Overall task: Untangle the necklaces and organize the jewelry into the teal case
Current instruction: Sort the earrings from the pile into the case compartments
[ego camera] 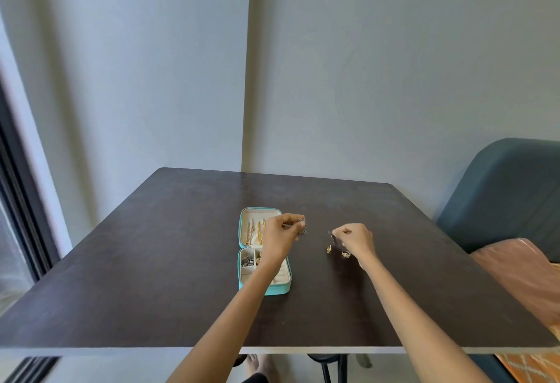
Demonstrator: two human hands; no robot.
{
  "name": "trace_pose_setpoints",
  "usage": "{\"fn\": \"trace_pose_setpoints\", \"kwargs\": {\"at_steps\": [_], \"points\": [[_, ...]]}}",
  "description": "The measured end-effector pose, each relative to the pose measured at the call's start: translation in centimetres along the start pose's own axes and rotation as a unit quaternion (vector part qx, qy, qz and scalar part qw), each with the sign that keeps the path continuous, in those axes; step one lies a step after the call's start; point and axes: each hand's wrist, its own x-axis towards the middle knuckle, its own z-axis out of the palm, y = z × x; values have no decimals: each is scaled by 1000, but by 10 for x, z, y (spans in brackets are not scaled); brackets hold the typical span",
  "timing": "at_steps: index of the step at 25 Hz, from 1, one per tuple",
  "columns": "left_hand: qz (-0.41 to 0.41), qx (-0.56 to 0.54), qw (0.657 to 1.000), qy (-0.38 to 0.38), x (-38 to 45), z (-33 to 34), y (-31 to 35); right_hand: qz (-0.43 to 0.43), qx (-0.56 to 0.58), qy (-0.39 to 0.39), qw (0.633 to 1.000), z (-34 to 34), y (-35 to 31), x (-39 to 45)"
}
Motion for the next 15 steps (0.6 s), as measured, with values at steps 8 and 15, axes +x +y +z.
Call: {"fn": "trace_pose_setpoints", "kwargs": {"at_steps": [8,15], "points": [[-4,1,1000,-23,-6,-30,12,117,597,-196,769,6,-38,-35],[-27,114,992,-52,-18,-93,20,161,519,-230,807,28,-70,-67]]}}
